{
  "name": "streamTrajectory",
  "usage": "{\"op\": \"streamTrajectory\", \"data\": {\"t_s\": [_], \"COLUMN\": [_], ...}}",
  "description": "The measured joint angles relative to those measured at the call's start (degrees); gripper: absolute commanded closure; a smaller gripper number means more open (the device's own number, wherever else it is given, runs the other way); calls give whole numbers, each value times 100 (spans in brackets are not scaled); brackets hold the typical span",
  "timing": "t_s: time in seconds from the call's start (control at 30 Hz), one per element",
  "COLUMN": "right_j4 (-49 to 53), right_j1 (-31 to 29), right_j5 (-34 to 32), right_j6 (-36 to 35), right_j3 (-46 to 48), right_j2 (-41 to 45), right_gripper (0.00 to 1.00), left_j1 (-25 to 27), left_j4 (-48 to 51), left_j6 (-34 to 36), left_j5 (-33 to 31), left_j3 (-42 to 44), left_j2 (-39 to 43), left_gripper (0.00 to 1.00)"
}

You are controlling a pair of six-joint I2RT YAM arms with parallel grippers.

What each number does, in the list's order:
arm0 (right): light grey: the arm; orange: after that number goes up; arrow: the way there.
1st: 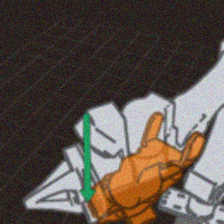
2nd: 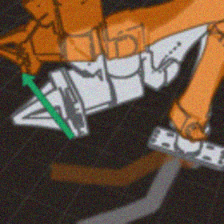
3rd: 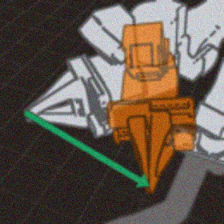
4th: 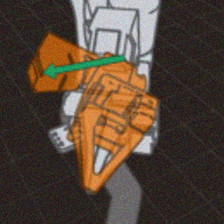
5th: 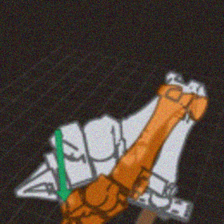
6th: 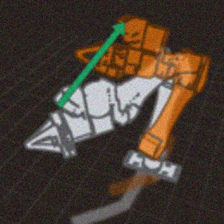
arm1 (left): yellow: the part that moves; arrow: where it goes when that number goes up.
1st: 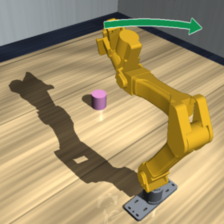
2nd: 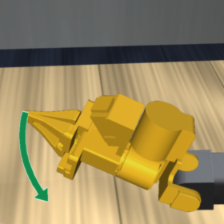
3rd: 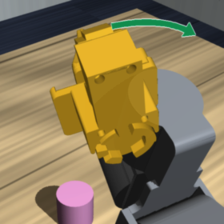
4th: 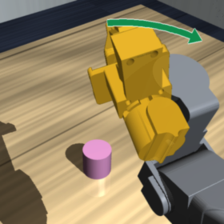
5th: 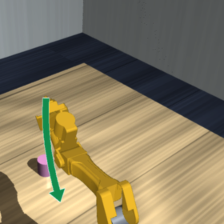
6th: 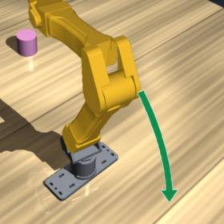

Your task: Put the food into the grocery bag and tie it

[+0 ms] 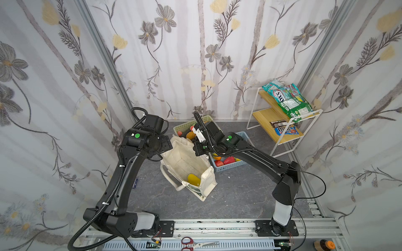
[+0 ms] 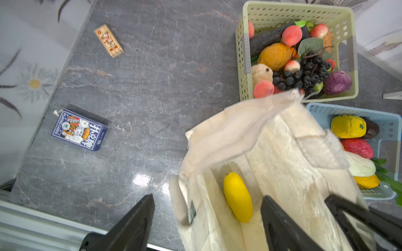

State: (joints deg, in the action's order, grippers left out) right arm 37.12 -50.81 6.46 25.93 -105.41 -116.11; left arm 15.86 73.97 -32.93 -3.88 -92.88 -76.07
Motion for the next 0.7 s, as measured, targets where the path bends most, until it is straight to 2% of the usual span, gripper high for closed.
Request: {"op": "streamTrajectory", "data": {"t_s": [0.23, 0.3, 0.4, 0.5, 0.7], "right_j4": [-236, -269, -341, -374, -481], "right_j1": [20, 20, 31, 46, 63], "right_j5": [179, 223, 271, 306, 348], "right_j6": [264, 302, 323, 356, 356], "right_j3": [11, 39, 50, 63, 216], "right_j2": [-9, -13, -28, -35, -42], "right_gripper": [99, 99, 99, 99, 99], "left_j1": [415, 487, 603, 623, 643], "left_j4": [-37, -59, -94, -68, -203], "left_j6": [-579, -704, -844, -916, -981], "left_j5": [155, 157, 151, -35, -157], "left_j3": [885, 1132, 1261, 1198, 1515], "left_j2": [546, 573, 531, 531, 564], "left_gripper": [43, 42, 34, 34, 51]}}
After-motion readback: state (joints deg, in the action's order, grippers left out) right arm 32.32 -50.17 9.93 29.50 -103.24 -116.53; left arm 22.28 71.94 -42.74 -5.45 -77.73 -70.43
